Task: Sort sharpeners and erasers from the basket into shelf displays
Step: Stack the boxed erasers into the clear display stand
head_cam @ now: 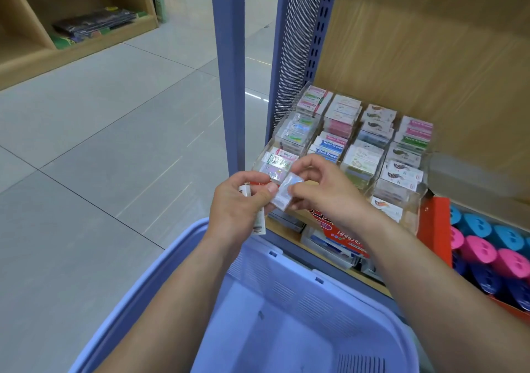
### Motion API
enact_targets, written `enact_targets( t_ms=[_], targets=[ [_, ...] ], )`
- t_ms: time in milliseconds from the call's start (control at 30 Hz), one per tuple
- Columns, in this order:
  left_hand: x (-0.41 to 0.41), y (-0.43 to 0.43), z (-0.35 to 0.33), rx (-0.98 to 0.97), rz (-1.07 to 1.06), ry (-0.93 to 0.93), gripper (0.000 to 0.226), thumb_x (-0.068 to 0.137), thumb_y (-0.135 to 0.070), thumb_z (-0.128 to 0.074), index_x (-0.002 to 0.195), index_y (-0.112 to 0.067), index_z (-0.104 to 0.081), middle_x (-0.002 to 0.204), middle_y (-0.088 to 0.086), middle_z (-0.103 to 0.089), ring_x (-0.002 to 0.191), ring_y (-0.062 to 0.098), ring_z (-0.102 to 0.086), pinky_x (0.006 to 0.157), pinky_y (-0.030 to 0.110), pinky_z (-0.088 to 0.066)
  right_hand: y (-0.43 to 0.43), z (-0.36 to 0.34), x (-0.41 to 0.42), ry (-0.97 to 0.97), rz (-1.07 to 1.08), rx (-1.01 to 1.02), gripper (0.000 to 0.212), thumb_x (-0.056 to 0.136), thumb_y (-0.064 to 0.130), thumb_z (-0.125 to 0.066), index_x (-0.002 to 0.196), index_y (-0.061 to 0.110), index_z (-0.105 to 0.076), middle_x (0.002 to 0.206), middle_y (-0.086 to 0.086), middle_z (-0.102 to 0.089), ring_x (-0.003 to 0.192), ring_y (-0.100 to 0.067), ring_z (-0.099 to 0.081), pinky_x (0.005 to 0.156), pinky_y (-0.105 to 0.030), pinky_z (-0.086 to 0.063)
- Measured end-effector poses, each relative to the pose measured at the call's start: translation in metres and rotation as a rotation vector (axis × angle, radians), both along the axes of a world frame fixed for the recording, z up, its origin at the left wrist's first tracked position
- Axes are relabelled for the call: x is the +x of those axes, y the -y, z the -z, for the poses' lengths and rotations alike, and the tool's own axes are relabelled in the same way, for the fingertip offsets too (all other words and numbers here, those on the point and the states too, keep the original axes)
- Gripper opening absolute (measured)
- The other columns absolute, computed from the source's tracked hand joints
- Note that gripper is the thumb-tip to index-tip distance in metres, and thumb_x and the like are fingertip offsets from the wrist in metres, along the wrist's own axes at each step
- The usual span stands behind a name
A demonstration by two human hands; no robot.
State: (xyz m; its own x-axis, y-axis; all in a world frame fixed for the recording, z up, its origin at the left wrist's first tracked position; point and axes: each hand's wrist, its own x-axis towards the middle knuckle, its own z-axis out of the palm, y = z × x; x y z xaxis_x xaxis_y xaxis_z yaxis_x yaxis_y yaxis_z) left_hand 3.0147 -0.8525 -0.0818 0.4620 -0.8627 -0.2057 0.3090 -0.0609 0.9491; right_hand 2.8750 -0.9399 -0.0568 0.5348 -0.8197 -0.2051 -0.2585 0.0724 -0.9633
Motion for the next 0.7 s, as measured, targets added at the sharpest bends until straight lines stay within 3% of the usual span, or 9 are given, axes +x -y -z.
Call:
enact_targets(
  t_ms=[100, 200, 267, 467, 600, 700],
  targets=[
    [0.002, 0.001, 0.002, 0.022, -0.013, 0.012, 0.006, 0.089, -0.003, -0.072, 0.093, -0.005, -0.067, 0.072, 0.007, -0.072, 0.066, 0.018, -0.071, 0.063, 0.023, -0.058, 0.007, 0.004, -0.004, -0.01, 0.05, -0.037, 0.031, 0.091, -0.001, -0.062, 0.111, 0.021, -0.068, 0.095, -0.012, -0.063, 0.07, -0.02, -0.065, 0.065, -0.034, -0.058],
    [0.006, 0.001, 0.007, 0.062, -0.023, 0.076, 0.007, 0.091, -0.007, -0.072, 0.094, -0.005, -0.067, 0.068, 0.006, -0.068, 0.061, 0.017, -0.068, 0.058, 0.023, -0.056, 0.017, 0.003, -0.004, 0.001, 0.135, -0.098, 0.028, 0.094, 0.001, -0.061, 0.11, 0.02, -0.076, 0.087, -0.004, -0.064, 0.069, -0.018, -0.065, 0.067, -0.029, -0.057],
    [0.008, 0.001, 0.01, 0.078, -0.031, 0.093, 0.006, 0.09, -0.008, -0.072, 0.093, -0.005, -0.067, 0.068, 0.004, -0.067, 0.062, 0.016, -0.067, 0.059, 0.023, -0.056, 0.026, 0.004, 0.0, 0.015, 0.257, -0.114, 0.02, 0.095, 0.004, -0.063, 0.102, 0.017, -0.076, 0.094, -0.008, -0.072, 0.068, -0.015, -0.069, 0.069, -0.027, -0.059],
    [0.012, 0.001, 0.015, 0.096, -0.027, 0.048, 0.012, 0.092, -0.002, -0.069, 0.097, -0.012, -0.068, 0.071, 0.001, -0.066, 0.066, 0.017, -0.065, 0.064, 0.025, -0.056, 0.048, 0.012, 0.024, -0.003, 0.462, -0.177, 0.01, 0.088, 0.009, -0.076, 0.091, 0.018, -0.072, 0.085, -0.002, -0.075, 0.075, -0.017, -0.073, 0.078, -0.042, -0.063],
    [0.015, -0.001, 0.014, 0.091, -0.035, 0.03, 0.015, 0.092, 0.002, -0.066, 0.096, -0.012, -0.068, 0.08, 0.007, -0.07, 0.069, 0.017, -0.066, 0.064, 0.024, -0.057, 0.051, 0.024, 0.039, -0.186, 0.457, -0.391, 0.011, 0.084, 0.023, -0.079, 0.08, 0.027, -0.07, 0.079, 0.01, -0.071, 0.078, -0.013, -0.07, 0.077, -0.043, -0.06],
    [0.017, -0.003, 0.013, 0.082, -0.042, 0.013, 0.014, 0.092, 0.004, -0.066, 0.096, -0.009, -0.067, 0.079, 0.005, -0.072, 0.072, 0.017, -0.07, 0.069, 0.025, -0.059, 0.048, 0.02, 0.046, -0.373, 0.372, -0.58, 0.004, 0.091, 0.028, -0.071, 0.087, 0.028, -0.073, 0.081, 0.014, -0.068, 0.079, -0.007, -0.064, 0.068, -0.029, -0.049]
  ],
)
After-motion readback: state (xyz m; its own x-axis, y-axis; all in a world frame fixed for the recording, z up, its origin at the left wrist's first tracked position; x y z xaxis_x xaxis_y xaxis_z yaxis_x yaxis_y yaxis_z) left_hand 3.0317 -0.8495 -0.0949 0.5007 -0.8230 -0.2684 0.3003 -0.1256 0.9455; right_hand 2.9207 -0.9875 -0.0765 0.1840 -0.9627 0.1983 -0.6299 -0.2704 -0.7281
